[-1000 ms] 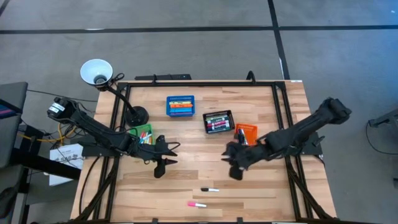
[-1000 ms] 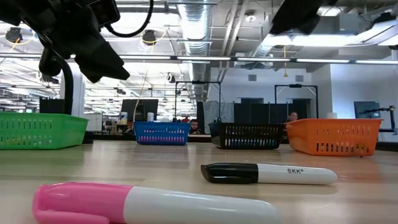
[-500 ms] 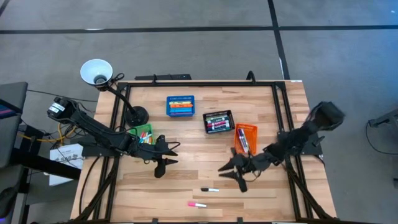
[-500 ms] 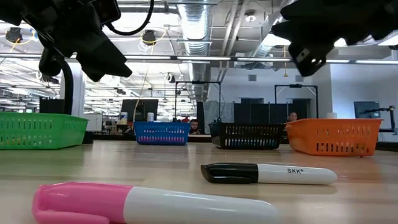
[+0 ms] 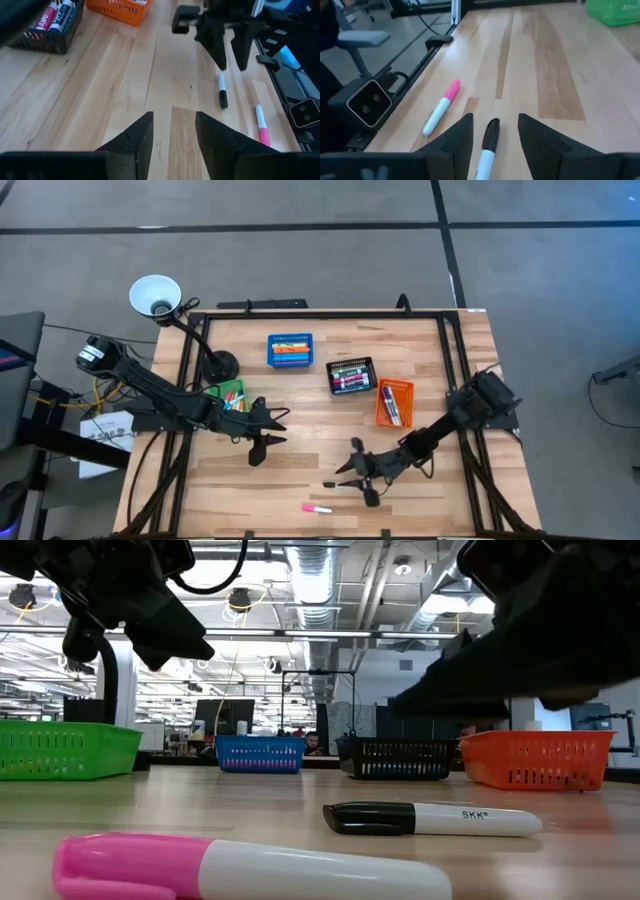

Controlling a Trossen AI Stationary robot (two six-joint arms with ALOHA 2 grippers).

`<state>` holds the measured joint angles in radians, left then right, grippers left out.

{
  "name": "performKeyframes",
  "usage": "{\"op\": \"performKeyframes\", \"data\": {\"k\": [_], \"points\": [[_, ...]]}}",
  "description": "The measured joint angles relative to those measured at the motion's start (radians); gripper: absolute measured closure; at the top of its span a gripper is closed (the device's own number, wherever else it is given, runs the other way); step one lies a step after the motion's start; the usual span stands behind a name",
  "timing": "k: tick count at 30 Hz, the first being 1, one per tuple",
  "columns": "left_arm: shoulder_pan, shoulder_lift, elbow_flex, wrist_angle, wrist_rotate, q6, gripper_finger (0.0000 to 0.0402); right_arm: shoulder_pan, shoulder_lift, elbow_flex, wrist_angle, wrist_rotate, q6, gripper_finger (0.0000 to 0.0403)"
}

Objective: Pick & Place Markers
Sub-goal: Put the black highlighter pen into the green basket

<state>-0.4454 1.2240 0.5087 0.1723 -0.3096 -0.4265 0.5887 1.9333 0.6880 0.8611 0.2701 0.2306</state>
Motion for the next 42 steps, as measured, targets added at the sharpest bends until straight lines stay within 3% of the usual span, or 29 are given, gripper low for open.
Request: {"op": "performKeyframes", "data": {"k": [12, 26, 34, 42], "points": [[0.000, 0.000, 0.000, 0.002, 0.000, 0.002, 0.0259, 0.000, 0.145, 0.061, -0.024, -0.005, -0.017, 0.0268], [0.000, 0.000, 0.000, 0.007, 0.000, 0.003, 0.0259, -0.001, 0.150, 0.116, -0.090, -0.021, -0.007, 0.0274], [0.000, 0.000, 0.000, 0.008, 0.000, 0.003, 0.0259, 0.000, 0.143, 0.214, -0.399, 0.006, -0.014, 0.0267], [0.000, 0.000, 0.000, 0.009, 0.000, 0.003, 0.0259, -0.020, 0.144, 0.213, -0.411, -0.014, -0.069, 0.0313]]}}
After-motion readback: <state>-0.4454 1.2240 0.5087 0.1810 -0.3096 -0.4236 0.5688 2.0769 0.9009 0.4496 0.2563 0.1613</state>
